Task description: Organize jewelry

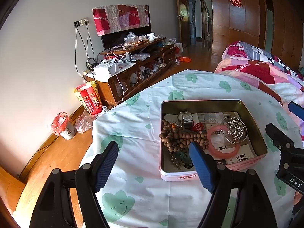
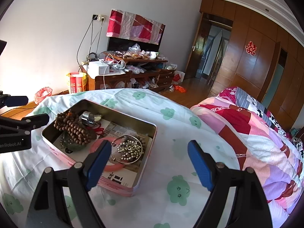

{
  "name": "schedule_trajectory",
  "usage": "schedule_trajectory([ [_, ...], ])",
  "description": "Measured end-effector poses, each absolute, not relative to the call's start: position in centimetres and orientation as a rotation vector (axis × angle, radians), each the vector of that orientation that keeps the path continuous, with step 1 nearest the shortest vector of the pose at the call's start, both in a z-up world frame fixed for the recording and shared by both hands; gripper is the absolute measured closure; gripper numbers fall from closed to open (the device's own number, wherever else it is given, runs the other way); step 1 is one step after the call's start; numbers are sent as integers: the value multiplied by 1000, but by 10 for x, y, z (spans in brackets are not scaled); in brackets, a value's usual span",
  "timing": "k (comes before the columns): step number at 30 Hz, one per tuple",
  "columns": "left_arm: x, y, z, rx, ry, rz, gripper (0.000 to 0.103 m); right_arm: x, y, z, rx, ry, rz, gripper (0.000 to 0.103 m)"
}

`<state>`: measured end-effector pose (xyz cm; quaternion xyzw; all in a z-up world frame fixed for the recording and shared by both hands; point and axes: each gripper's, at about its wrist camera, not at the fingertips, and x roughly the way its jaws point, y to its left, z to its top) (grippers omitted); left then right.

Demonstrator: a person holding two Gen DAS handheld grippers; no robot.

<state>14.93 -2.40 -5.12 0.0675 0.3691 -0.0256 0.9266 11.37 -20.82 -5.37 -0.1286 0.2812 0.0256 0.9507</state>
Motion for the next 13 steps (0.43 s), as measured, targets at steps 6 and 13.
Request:
schedule_trajectory([
  [6,151,-23,-52,148,747,-33,26,114,-209,-56,-267,579,54,18],
  [13,147,-22,-48,158,709,-28,26,121,-223,-67,-254,617,32,18],
])
